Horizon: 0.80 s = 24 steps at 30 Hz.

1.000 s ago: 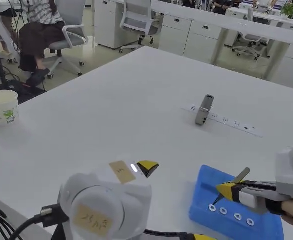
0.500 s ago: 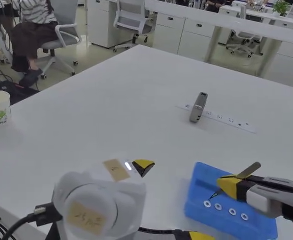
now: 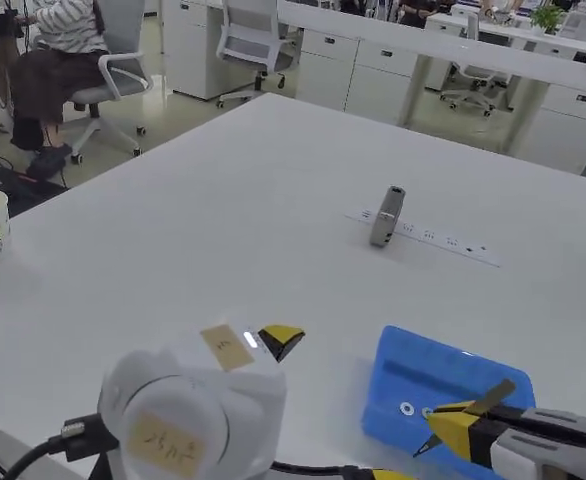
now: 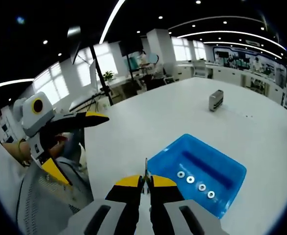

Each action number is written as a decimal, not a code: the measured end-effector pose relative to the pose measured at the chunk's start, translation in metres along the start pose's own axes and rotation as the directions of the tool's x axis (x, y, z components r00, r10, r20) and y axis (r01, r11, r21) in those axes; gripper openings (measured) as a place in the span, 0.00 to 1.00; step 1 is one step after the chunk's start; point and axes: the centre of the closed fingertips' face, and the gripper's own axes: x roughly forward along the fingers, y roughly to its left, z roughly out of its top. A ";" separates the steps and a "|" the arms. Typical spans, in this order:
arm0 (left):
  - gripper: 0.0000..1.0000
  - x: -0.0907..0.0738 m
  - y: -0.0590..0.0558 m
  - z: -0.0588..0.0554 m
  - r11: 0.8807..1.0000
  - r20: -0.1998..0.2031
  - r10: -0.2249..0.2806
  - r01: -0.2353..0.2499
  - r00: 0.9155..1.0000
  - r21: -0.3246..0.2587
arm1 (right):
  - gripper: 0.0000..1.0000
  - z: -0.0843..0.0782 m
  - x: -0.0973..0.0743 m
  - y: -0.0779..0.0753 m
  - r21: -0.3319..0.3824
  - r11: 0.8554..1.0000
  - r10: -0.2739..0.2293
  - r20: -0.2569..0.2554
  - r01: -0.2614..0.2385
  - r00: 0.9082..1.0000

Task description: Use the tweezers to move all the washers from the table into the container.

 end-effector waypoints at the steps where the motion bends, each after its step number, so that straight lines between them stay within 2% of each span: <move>1: 0.89 0.000 0.000 0.000 1.000 0.000 0.000 0.000 1.000 0.001 | 0.03 -0.003 0.000 0.000 -0.001 1.000 0.000 -0.009 0.000 1.000; 11: 0.89 0.000 0.001 -0.001 1.000 -0.004 0.001 -0.001 1.000 -0.003 | 0.03 -0.033 0.005 -0.007 0.035 0.999 -0.016 -0.069 0.019 0.997; 16: 0.86 -0.001 0.000 0.001 1.000 0.005 0.002 -0.002 1.000 0.014 | 0.04 -0.040 0.007 -0.009 0.035 0.999 -0.021 -0.084 0.024 0.996; 21: 0.87 -0.001 -0.001 0.001 1.000 0.002 0.000 0.000 1.000 0.007 | 0.04 -0.041 0.008 -0.012 0.024 0.999 -0.029 -0.091 0.032 0.995; 24: 0.87 -0.001 -0.001 0.000 1.000 0.002 -0.002 0.002 1.000 0.004 | 0.04 -0.042 0.010 -0.009 0.026 0.999 -0.018 -0.091 0.020 0.996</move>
